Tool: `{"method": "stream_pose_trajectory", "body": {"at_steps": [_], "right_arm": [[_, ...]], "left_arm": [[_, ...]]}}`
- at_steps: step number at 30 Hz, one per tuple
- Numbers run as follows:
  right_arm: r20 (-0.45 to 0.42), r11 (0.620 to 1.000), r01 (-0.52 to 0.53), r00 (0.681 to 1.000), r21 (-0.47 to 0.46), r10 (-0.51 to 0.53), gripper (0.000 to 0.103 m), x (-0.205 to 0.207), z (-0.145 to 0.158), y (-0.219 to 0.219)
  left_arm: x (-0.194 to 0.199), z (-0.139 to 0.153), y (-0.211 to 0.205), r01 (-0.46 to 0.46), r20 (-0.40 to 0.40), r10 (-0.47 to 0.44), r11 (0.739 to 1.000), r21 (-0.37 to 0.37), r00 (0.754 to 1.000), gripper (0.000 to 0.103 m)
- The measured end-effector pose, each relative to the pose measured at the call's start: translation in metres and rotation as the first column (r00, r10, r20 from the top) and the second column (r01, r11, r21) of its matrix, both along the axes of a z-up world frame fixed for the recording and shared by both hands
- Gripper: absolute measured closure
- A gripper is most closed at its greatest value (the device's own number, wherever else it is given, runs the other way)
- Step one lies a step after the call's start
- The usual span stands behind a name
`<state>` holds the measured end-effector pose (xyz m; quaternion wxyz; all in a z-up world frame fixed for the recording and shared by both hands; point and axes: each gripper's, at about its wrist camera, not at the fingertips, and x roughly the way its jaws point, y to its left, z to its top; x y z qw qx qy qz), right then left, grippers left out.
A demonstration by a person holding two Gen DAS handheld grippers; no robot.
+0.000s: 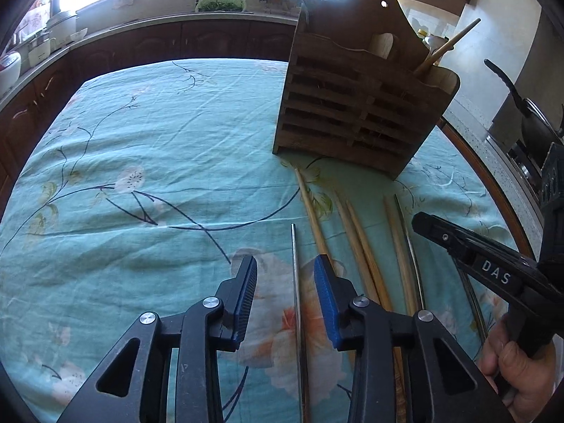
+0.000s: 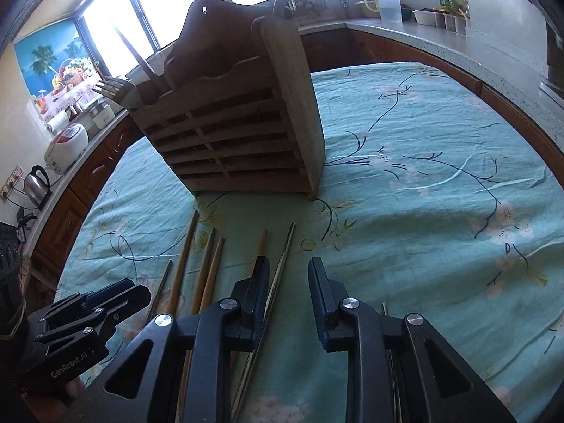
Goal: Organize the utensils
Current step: 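Grasp a metal chopstick with the left tool while the right tool grasps another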
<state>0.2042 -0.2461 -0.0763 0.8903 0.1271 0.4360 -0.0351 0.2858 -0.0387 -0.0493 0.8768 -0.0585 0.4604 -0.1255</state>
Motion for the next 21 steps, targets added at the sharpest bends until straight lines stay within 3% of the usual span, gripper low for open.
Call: {"method": "stream_pose_trajectory", "body": {"at_steps": [8,12,13,21], "right_arm": [[-0.046,0.996,-0.034,0.999,-0.081,0.03,0.085,0.022,-0.008,0.012],[-0.056,0.988,-0.058,0.997,-0.144,0.05,0.091,0.027,-0.009,0.021],[-0.055,0.988,-0.059,0.997,-0.143,0.051,0.095,0.027,-0.009,0.021],[-0.003,0.999,-0.025,1.0,-0.022,0.025,0.099,0.009,0.002,0.006]], "left_arm": [[0.017,-0.008,-0.017,0.043,-0.003,-0.043,0.996,0.078,0.999,0.074],[0.019,-0.009,-0.026,0.047,0.028,-0.052,0.989,0.144,0.998,0.096],[0.019,-0.009,-0.025,0.05,0.027,-0.054,0.99,0.13,0.998,0.099],[0.004,-0.002,-0.001,0.03,0.017,-0.03,0.999,-0.02,0.999,0.101]]}}
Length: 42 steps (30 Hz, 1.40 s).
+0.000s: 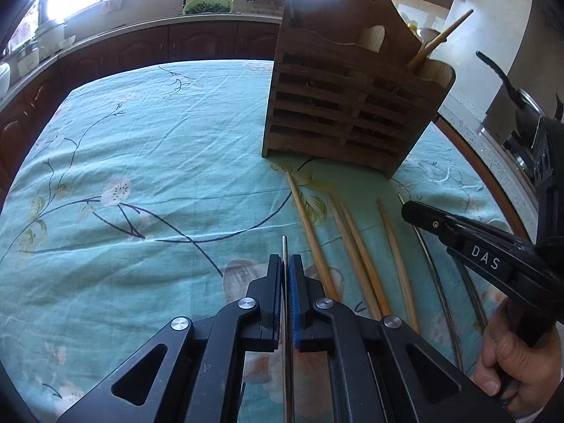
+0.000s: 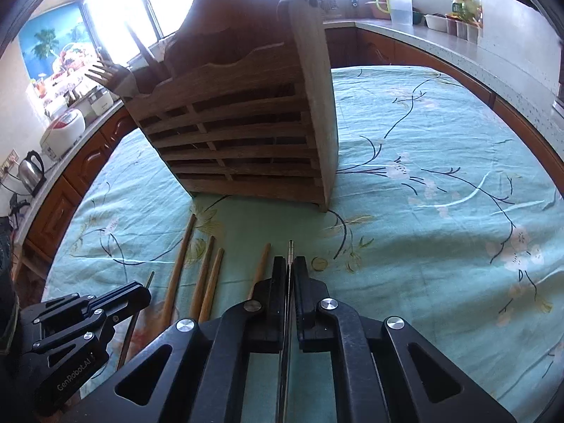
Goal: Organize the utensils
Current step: 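Grasp a metal chopstick with the left tool while the right tool grasps another, then lift the metal chopstick with the left tool toward the holder while the right tool carries its own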
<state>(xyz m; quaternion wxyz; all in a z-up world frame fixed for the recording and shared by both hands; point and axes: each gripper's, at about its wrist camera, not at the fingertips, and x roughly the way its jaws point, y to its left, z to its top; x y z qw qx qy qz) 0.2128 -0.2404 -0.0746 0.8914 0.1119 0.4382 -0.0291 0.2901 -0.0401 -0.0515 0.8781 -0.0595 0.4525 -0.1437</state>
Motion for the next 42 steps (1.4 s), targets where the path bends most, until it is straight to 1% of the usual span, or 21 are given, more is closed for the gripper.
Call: {"method": "stream_pose_trajectory", "body": {"at_steps": [4,7,12,18,22,26,29,32,37,42], "right_arm": [[0.051,0.999,-0.004,0.999,0.045,0.002,0.099,-0.016,0.02,-0.003],[0.098,0.998,-0.012,0.995,0.063,0.005,0.099,-0.03,0.037,-0.004],[0.171,0.996,-0.023,0.985,0.081,0.009,0.099,-0.051,0.069,-0.004],[0.261,0.996,-0.037,0.965,0.081,0.014,0.099,-0.078,0.108,-0.004],[0.323,0.997,-0.036,0.946,0.073,0.01,0.099,-0.091,0.135,-0.006],[0.376,0.998,-0.026,0.927,0.063,0.001,0.099,-0.098,0.156,-0.01],[0.399,0.998,-0.02,0.917,0.059,-0.006,0.099,-0.101,0.163,-0.011],[0.407,0.998,-0.015,0.914,0.059,-0.01,0.099,-0.1,0.165,-0.013],[0.404,0.998,-0.011,0.915,0.063,-0.016,0.099,-0.101,0.162,-0.016],[0.407,0.998,-0.01,0.913,0.059,-0.015,0.099,-0.102,0.161,-0.018]], "left_arm": [[-0.016,0.016,0.017,-0.018,0.021,0.02,0.996,-0.093,1.0,0.1],[-0.031,0.034,0.03,-0.03,0.053,0.038,0.987,-0.156,0.998,0.1],[-0.057,0.062,0.048,-0.029,0.114,0.054,0.977,-0.21,0.992,0.1],[-0.095,0.098,0.064,0.002,0.184,0.042,0.972,-0.236,0.982,0.1],[-0.117,0.123,0.069,0.023,0.24,0.037,0.97,-0.242,0.97,0.1],[-0.134,0.142,0.079,0.022,0.295,0.056,0.967,-0.254,0.954,0.101],[-0.142,0.147,0.082,0.02,0.317,0.064,0.967,-0.253,0.946,0.1],[-0.145,0.148,0.083,0.013,0.324,0.072,0.967,-0.255,0.943,0.101],[-0.139,0.148,0.081,0.008,0.331,0.078,0.968,-0.251,0.94,0.1],[-0.133,0.154,0.082,0.006,0.343,0.084,0.968,-0.252,0.936,0.101]]}}
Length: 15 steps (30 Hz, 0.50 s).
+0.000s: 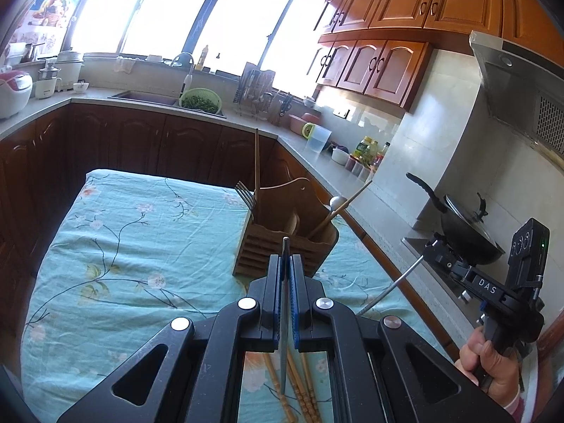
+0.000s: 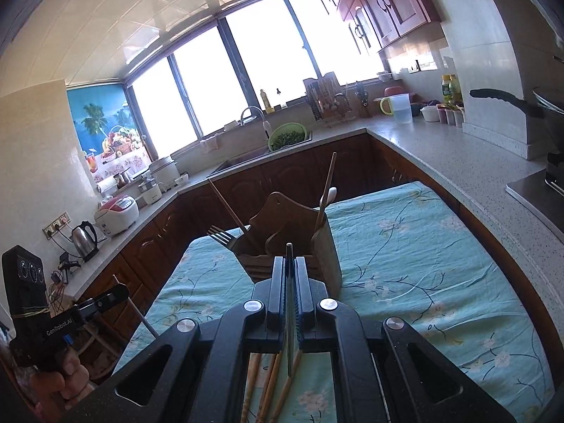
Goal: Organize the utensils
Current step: 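Lift the metal chopstick with the left tool toward the holder while the right tool carries its own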
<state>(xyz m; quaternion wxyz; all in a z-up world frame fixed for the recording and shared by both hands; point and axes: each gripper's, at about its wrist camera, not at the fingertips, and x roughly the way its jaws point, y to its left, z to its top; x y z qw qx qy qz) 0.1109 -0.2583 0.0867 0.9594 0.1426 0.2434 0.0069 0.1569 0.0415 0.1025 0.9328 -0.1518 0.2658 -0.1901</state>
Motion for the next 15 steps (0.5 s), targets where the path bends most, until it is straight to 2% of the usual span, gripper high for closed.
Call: {"method": "stream_pose_trajectory", "body": {"at_steps": [8,15], "right_arm": [[0.03,1.0,0.004,1.0,-0.015,-0.003,0.099,0.01,0.014,-0.005],[0.091,0.999,0.013,0.996,-0.04,-0.009,0.099,0.03,0.043,-0.008]], "left_arm": [[0.016,0.013,-0.002,-0.006,0.047,0.006,1.0,-0.002,0.999,0.101],[0.043,0.033,-0.009,-0.018,0.113,0.017,1.0,0.006,0.993,0.101]]}}
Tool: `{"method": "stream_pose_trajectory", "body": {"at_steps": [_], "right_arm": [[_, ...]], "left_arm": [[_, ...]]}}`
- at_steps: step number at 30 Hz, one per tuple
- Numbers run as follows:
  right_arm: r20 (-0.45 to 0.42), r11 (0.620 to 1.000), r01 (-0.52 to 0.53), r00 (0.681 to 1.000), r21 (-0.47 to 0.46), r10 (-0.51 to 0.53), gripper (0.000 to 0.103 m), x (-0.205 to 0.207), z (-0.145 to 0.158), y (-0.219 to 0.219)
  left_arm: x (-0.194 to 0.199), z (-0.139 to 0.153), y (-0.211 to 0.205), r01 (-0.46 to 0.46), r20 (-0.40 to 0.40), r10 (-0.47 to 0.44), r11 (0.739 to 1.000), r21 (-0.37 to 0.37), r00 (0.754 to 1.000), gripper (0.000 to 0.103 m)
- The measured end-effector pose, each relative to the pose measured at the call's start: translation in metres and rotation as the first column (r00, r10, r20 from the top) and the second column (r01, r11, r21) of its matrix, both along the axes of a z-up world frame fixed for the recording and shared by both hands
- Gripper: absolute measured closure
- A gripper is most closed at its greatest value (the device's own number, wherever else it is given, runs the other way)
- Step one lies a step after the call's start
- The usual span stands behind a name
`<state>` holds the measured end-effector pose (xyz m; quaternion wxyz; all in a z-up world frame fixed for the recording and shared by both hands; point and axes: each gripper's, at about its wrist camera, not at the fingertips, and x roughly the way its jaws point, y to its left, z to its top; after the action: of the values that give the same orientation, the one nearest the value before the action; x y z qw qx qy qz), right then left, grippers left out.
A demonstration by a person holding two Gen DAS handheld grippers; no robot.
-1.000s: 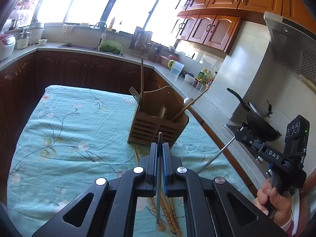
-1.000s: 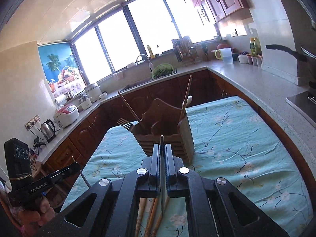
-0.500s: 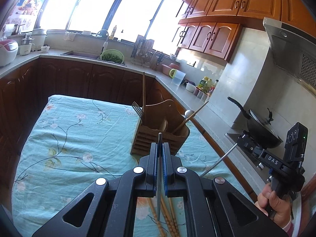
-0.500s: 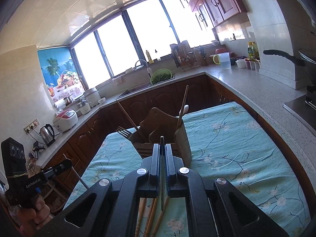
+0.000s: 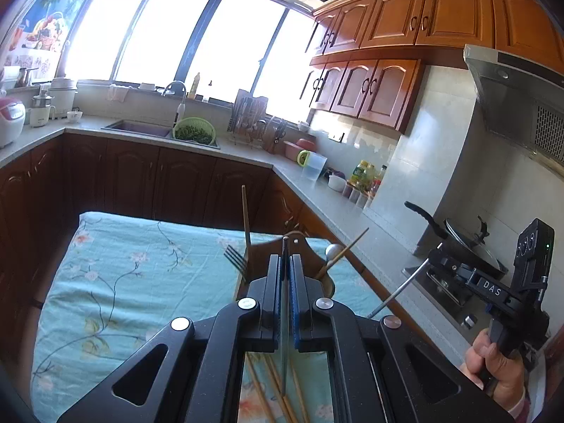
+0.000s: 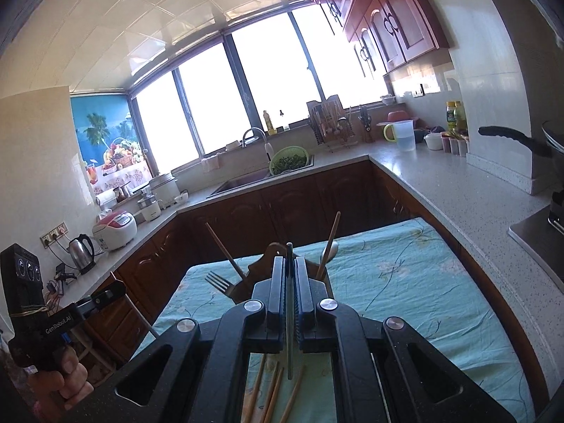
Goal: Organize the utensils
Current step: 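Lift the metal chopstick with the left tool toward the holder while the right tool carries its own, then lower the metal chopstick into the wooden holder with the left tool while the right tool inserts its own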
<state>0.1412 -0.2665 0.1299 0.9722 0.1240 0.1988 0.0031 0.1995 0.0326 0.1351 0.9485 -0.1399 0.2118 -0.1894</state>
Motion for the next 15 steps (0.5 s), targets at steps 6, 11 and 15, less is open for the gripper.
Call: {"method": "stream_pose_trajectory", "body": {"at_steps": [6,11,15], "right_arm": [[0.067,1.0,0.014,0.998,-0.028,-0.012,0.099,0.029,0.03,-0.001],[0.077,0.999,0.04,0.996,-0.036,-0.037,0.099,0.058,0.033,-0.008],[0.064,0.998,0.063,0.996,-0.03,-0.061,0.099,0.075,0.022,-0.017]], "left_arm": [[0.035,0.022,-0.01,-0.024,0.087,0.025,1.0,-0.009,0.996,0.101],[0.071,0.022,-0.017,-0.071,0.134,0.073,0.997,-0.018,0.988,0.101],[0.1,0.006,-0.026,-0.104,0.135,0.108,0.994,-0.04,0.985,0.101]]}}
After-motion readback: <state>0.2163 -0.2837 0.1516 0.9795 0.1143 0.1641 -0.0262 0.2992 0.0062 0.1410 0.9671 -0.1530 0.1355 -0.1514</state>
